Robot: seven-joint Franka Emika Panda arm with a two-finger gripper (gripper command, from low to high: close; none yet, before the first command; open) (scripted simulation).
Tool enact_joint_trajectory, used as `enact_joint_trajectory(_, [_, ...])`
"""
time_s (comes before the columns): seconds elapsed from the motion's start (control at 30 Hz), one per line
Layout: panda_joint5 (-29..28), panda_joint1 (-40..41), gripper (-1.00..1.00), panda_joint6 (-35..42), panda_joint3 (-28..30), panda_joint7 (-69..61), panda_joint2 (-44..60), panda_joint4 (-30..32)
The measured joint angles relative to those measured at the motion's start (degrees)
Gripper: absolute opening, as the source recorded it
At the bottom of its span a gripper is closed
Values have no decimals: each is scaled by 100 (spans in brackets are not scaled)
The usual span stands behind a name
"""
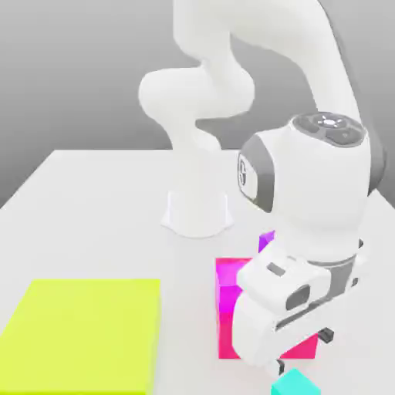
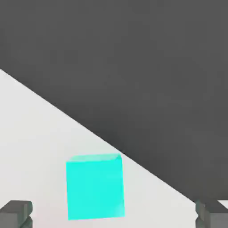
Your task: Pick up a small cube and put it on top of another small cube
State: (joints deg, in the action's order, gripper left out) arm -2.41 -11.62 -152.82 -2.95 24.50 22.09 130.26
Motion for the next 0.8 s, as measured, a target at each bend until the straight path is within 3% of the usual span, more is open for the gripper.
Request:
enact_joint_trajectory(0.1, [-58, -54, 0, -456, 52, 20, 622, -121])
enact_joint_trajectory(0.13, [-69, -65, -100, -561, 64, 27, 759, -149])
enact_joint_trajectory(0.33, [-77, -68, -100, -609, 68, 33, 827, -164])
enact_joint_trajectory(0.5, [4, -15, -100, -10, 6, -28, 63, 3])
enact_joint_trajectory(0.8, [562, 134, -100, 636, -186, -485, -1654, 1147])
